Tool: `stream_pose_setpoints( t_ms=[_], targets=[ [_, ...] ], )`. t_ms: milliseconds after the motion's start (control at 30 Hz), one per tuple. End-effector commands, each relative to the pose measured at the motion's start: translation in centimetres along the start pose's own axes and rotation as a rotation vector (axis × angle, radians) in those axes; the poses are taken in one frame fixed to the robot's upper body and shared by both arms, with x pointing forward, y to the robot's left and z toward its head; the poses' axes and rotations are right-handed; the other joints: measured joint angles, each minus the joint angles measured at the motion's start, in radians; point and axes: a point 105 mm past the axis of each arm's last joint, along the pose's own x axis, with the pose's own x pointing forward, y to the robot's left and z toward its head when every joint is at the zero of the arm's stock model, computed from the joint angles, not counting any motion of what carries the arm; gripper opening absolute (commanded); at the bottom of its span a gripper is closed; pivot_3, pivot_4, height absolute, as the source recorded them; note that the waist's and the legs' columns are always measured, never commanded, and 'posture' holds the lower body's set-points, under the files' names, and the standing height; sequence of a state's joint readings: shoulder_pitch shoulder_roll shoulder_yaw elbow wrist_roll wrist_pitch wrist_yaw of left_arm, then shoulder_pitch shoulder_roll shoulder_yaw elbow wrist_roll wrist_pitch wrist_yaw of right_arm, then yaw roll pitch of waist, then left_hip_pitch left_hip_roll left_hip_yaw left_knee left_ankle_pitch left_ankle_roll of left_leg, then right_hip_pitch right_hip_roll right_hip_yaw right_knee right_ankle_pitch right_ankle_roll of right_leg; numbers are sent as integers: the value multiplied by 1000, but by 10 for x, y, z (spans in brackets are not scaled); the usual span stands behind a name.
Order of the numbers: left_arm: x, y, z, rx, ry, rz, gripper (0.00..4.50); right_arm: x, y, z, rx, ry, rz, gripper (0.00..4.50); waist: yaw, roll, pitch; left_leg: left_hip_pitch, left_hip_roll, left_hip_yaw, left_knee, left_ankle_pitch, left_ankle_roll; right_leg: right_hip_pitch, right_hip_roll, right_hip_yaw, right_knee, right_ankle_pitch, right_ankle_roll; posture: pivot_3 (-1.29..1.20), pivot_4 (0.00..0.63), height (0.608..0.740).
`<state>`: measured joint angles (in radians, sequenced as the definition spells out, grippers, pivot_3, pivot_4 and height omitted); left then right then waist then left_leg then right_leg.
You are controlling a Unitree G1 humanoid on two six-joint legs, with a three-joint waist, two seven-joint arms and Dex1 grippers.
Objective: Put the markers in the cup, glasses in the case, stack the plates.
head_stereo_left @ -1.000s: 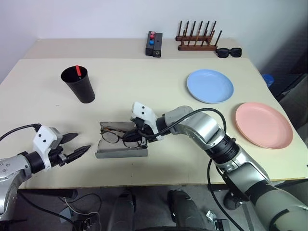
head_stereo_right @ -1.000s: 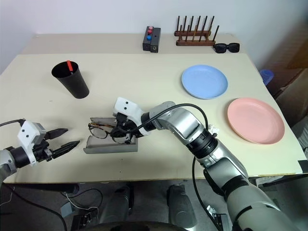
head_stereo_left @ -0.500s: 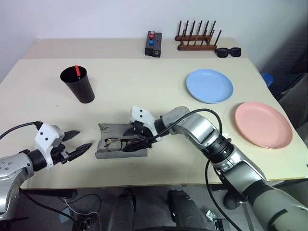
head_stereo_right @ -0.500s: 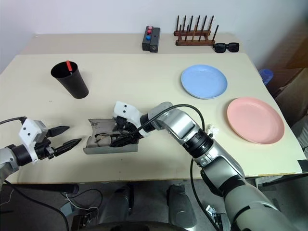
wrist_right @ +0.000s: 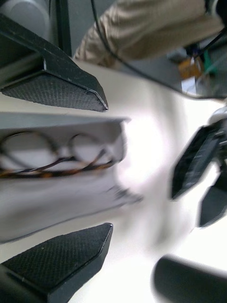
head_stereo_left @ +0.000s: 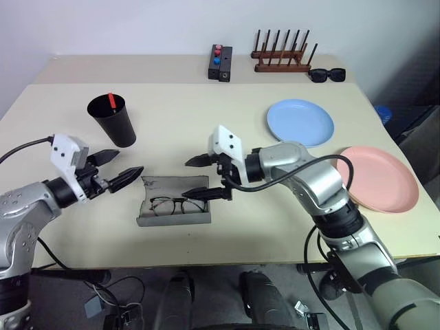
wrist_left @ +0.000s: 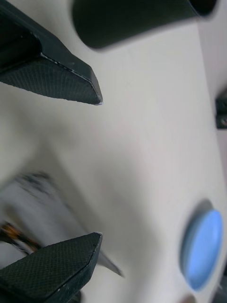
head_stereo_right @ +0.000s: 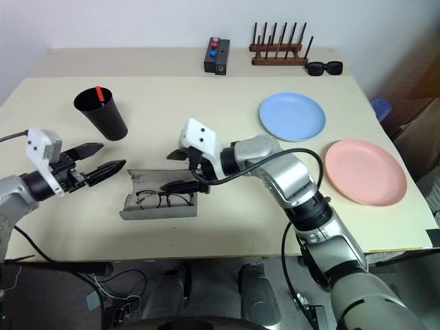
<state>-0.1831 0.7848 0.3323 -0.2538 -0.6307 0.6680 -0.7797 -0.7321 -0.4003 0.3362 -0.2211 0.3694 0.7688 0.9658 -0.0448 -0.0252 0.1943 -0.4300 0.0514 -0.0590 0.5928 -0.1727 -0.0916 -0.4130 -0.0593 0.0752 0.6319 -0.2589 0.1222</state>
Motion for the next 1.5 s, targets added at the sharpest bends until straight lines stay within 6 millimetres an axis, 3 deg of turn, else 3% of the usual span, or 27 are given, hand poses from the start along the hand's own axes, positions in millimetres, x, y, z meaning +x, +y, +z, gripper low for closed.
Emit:
stream_pose_setpoints(
  t_ms=[33, 67, 233, 367, 733, 1167, 1267, 1367, 1500],
  targets=[
    [24, 0, -2, 66, 67, -23, 2677, -24, 2, 12, -61, -37, -67, 3814, 3, 0, 0, 0, 0, -1, 0, 0, 0, 0, 0, 0, 0, 0, 0, 0, 150, 740],
    [30, 2, -4, 75, 89, -20, 2303, -28, 2, 10, -62, -33, -81, 3814, 3, 0, 0, 0, 0, -1, 1, 0, 0, 0, 1, 0, 0, 0, 0, 0, 150, 740],
    [58, 10, -19, 56, 194, -60, 2303, -51, 3, -4, -52, 14, -158, 3814, 1, 0, 0, 0, 0, -1, 1, 0, 0, 1, 1, 0, 0, 0, 0, 0, 150, 740],
    [62, 7, -29, 74, 259, -143, 2303, -61, 7, -13, -32, 43, -200, 3814, -2, 0, 0, 0, 0, -1, 0, 0, 0, 0, 1, 1, 0, 0, 0, 0, 150, 740],
    [35, -12, -31, 136, 313, -403, 2303, -70, 7, -23, 1, 67, -254, 3814, 0, 0, 0, 0, 0, -1, 0, 0, 0, 0, 1, 1, 0, -1, 0, 0, 150, 740],
    [15, -46, -40, 168, 258, -453, 2303, -67, 1, -32, 18, 83, -247, 3814, 2, 0, 0, 0, 0, 0, 1, 0, 0, 0, 0, 1, -1, -1, 0, 0, 150, 740],
    [13, -40, -37, 132, 217, -403, 1390, -68, -1, -34, 18, 88, -251, 3814, 2, 0, 0, 0, 0, 0, 1, 0, 0, 0, 0, 1, 0, -1, 0, 0, 150, 740],
    [13, -32, -38, 140, 212, -337, 19, -69, -6, -34, 8, 92, -271, 3814, 2, 0, 0, 0, 0, 0, 1, 0, 0, 1, 0, 1, 0, -1, 0, 0, 150, 740],
    [10, -22, -35, 115, 155, -233, 19, -80, -35, -34, -38, 107, -413, 3814, 1, 0, 0, 0, 0, 0, 2, 0, 0, 1, 0, 1, 0, -1, 0, 0, 150, 740]
  ],
)
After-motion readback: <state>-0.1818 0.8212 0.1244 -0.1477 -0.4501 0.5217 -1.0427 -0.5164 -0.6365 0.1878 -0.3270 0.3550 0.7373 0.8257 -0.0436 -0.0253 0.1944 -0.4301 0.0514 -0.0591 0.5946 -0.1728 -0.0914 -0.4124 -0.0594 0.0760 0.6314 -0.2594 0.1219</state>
